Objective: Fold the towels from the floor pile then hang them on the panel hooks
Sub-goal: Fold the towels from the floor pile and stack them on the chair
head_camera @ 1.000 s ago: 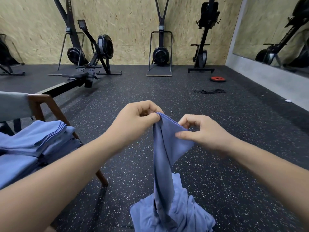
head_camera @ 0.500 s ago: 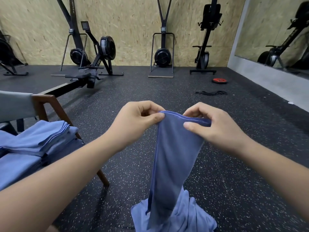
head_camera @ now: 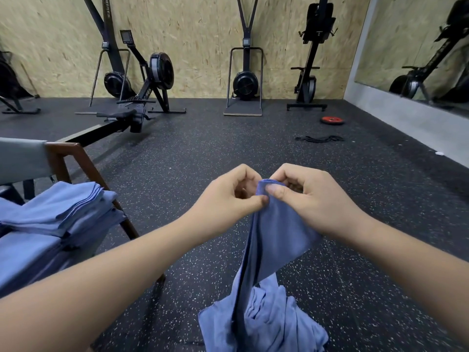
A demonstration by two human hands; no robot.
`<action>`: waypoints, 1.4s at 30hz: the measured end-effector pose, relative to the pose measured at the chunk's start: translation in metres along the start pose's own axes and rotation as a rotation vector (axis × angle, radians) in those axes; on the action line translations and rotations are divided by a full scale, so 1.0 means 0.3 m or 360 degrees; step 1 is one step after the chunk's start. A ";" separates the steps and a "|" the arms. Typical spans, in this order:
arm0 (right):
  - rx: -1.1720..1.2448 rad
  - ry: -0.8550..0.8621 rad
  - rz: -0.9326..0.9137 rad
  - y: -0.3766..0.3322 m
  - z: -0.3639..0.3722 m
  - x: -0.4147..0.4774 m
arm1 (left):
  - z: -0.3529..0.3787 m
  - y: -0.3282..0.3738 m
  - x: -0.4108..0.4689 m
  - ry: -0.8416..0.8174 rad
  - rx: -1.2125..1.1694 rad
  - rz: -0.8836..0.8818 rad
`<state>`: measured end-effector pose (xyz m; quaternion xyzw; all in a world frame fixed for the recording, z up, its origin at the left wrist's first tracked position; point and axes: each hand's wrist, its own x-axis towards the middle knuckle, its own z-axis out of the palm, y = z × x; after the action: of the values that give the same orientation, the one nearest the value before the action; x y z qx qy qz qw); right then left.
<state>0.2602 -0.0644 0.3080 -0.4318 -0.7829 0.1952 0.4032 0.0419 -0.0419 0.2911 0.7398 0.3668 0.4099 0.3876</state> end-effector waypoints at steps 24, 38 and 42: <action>0.0212 0.0516 0.0181 0.091 -0.138 0.019 | -0.118 -0.278 0.060 0.0392 0.1178 0.0016; 0.0058 0.0876 0.0260 0.148 -0.180 0.032 | -0.253 -0.321 0.057 0.0496 0.1148 -0.0343; -0.0022 0.0757 0.0300 0.164 -0.159 0.034 | -0.235 -0.262 0.059 0.0396 0.1103 -0.0198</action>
<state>0.3208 -0.0306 0.3090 -0.5394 -0.6237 0.1196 0.5530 -0.0317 0.0265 0.2536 0.7478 0.5724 0.3239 0.0906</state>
